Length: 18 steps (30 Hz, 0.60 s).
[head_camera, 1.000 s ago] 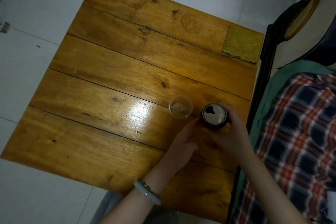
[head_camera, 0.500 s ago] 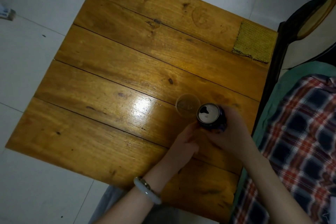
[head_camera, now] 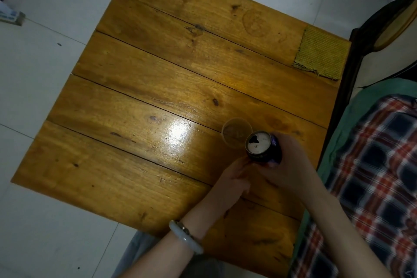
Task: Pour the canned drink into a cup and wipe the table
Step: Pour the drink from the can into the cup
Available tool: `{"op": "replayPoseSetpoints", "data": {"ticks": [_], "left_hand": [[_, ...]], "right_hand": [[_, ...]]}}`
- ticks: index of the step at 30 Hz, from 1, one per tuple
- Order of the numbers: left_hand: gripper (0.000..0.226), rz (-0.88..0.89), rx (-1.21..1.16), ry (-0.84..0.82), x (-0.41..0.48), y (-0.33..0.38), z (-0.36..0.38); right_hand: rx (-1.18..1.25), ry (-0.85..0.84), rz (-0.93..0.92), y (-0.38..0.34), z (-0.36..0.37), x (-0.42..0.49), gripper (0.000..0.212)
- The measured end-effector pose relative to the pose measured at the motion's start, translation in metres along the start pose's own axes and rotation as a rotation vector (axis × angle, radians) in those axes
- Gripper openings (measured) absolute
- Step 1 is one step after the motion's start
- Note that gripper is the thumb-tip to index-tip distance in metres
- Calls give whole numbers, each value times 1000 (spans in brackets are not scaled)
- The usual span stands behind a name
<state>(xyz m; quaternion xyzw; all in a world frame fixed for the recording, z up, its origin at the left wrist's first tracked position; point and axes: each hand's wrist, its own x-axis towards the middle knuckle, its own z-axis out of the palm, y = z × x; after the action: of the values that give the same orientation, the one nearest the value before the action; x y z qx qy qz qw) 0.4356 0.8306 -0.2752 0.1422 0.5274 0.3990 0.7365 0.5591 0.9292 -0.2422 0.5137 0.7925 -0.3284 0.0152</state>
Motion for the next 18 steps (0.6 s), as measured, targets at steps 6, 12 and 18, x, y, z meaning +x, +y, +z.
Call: {"op": "replayPoseSetpoints", "data": {"ticks": [6, 12, 18], "left_hand": [[73, -5, 24, -24, -1, -1, 1], [68, -9, 19, -37, -4, 2, 3], [70, -18, -2, -30, -2, -2, 2]], "right_hand": [[-57, -29, 22, -2, -3, 1, 73], [-88, -66, 50, -5, -5, -1, 79], [-133, -47, 33, -9, -7, -2, 78]]}}
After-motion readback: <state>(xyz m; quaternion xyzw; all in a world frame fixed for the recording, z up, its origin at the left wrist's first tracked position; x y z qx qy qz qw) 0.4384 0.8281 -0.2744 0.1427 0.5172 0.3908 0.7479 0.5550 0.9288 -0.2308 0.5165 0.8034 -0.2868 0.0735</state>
